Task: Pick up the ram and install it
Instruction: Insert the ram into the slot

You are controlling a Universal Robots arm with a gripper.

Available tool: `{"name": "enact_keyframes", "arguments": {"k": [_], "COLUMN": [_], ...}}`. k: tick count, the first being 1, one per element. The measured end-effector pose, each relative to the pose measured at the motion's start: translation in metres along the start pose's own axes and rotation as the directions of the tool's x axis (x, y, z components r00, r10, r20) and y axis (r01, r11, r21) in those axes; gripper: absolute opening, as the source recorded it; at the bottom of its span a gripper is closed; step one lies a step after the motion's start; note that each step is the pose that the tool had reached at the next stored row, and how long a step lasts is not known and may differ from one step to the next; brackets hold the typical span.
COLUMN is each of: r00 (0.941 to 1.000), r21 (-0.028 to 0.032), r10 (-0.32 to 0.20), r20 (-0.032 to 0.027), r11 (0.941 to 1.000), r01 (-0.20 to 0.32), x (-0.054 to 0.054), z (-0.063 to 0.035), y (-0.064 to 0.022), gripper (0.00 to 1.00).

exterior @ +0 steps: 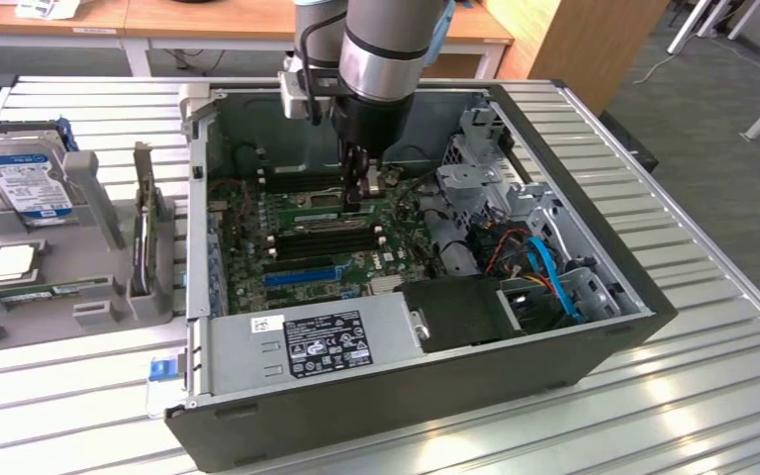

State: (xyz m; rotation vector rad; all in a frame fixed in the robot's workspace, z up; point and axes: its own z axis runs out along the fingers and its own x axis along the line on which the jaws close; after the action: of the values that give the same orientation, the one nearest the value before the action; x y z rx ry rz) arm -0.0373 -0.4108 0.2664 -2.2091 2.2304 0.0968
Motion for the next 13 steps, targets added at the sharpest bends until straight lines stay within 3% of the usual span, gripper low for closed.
{"name": "enact_keyframes", "arguments": {"k": [13], "r00": [1.0000], "r21": [0.0001], "r10": [0.003], "r20": [0.0001], "r11": [1.0000], "r01": [-0.003], "x": [0.0059], "z": [-0.0003], "y": [0.0000], "gripper": [0.12]}}
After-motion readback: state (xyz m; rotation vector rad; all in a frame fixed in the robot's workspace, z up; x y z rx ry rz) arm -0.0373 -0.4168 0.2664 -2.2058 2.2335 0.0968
